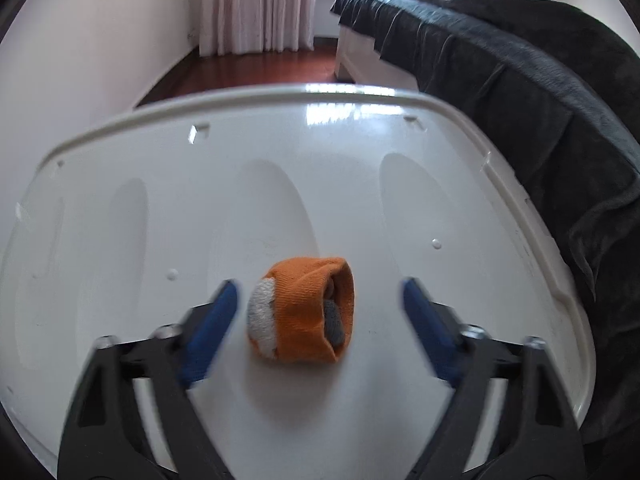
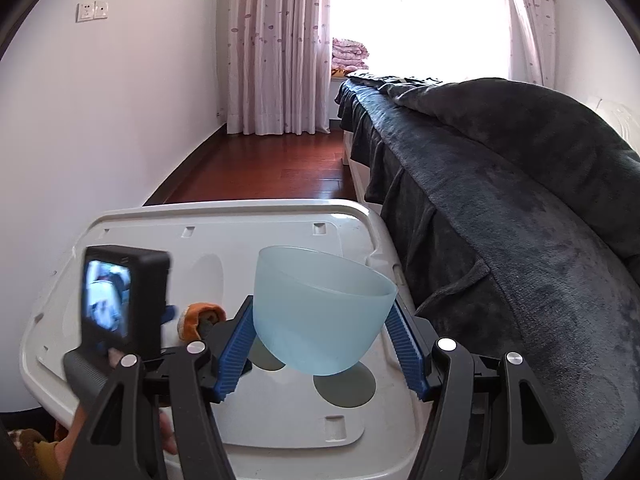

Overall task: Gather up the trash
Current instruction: 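Grasp the pale blue cup with the right tool while the left tool grasps the orange sock, then carry the orange sock and blue cup over the bin and open both tools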

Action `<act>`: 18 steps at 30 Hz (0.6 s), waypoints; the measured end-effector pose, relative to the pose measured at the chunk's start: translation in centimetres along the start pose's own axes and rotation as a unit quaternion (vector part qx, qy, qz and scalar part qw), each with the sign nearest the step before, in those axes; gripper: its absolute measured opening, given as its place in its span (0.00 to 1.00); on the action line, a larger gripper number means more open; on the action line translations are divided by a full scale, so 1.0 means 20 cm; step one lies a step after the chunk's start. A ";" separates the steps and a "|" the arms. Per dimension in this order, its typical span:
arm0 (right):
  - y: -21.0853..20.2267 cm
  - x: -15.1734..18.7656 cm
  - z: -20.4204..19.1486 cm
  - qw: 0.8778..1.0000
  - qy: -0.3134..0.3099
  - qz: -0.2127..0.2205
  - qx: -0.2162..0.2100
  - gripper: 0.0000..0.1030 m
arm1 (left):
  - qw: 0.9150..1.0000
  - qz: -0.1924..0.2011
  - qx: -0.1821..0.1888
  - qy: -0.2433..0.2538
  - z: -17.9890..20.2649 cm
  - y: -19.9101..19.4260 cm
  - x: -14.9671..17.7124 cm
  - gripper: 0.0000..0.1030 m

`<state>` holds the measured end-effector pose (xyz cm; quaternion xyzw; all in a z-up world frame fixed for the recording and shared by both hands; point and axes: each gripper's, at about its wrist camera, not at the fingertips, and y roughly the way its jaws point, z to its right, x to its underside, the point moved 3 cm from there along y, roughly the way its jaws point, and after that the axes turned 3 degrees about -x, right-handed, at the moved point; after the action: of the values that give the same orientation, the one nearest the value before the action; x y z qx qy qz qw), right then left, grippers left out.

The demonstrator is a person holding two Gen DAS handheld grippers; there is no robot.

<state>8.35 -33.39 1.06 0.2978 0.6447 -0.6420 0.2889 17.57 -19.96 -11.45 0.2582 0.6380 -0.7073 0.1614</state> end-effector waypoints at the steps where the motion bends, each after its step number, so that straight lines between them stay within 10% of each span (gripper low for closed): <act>1: 0.00 0.00 -0.01 1.000 -0.003 0.001 -0.001 0.61 | 1.000 -0.008 0.000 -0.001 -0.01 0.02 0.00 0.43; 6: -0.02 0.01 -0.04 1.000 -0.010 0.003 -0.006 0.61 | 1.000 0.001 0.010 -0.013 -0.07 -0.03 0.03 0.29; 18: -0.10 0.01 -0.16 0.999 -0.027 0.017 -0.017 0.61 | 0.998 0.051 0.005 -0.022 -0.28 -0.46 0.20 0.29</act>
<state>6.68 -30.23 2.24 0.2863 0.6425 -0.6336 0.3222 10.07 -12.77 -6.42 0.2760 0.6166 -0.7067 0.2102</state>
